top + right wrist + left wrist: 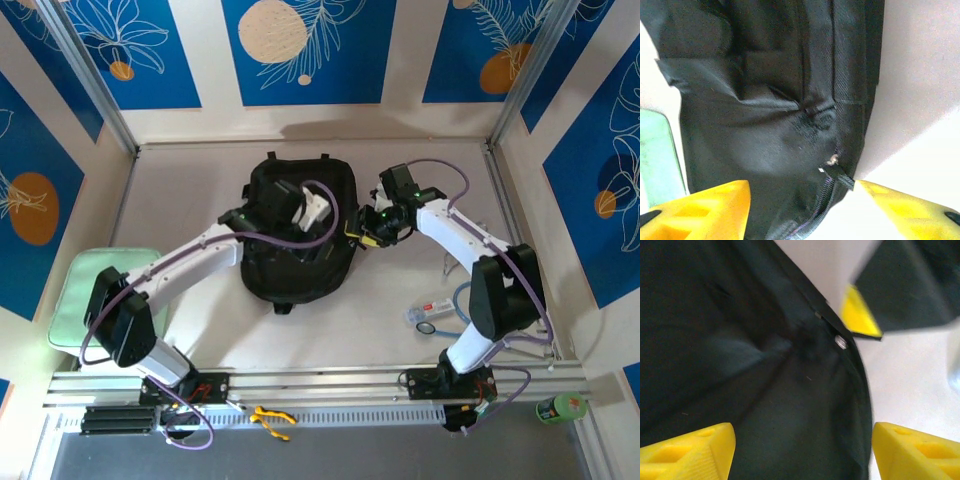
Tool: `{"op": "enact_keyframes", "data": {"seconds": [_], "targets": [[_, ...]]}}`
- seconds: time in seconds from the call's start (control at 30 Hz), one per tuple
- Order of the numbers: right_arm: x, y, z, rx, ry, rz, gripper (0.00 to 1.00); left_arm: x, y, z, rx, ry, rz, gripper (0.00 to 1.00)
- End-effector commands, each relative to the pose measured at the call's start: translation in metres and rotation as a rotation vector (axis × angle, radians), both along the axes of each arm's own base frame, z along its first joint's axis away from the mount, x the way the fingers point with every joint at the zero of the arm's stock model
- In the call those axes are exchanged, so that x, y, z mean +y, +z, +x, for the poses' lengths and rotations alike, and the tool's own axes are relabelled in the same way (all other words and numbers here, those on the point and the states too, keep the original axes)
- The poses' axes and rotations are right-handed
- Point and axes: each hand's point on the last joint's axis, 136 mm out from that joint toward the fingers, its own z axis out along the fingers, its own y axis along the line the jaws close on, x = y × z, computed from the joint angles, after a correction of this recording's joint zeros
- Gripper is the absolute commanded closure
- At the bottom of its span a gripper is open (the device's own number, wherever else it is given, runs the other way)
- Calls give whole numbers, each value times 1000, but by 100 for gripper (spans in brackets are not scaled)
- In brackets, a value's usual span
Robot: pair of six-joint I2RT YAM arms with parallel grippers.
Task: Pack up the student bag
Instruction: Move the student bag to the center of the table, then unzip the student bag at the center of the table.
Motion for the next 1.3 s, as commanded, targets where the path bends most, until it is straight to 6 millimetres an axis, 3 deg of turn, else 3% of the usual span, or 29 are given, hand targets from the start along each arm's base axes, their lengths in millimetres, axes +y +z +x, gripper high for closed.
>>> {"op": "enact_keyframes", "data": {"seconds": [0.0,0.17,0.33,0.77,0.9,1.27], "targets": [[-6,19,22,-103,-31,-25,37,17,-4,32,24,157,20,28],[-10,4,35,-88,-72,-46,35,8,-6,61,47,183,4,31],[-16,-15,41,-25,-124,-39,34,-1,-30,81,127,205,86,36],[-18,-23,31,14,-140,-7,36,-37,-77,98,274,163,84,46],[-16,-24,30,19,-138,3,37,-39,-87,104,285,177,97,47],[-15,-25,29,22,-134,-1,37,-32,-86,117,220,217,137,81]]}}
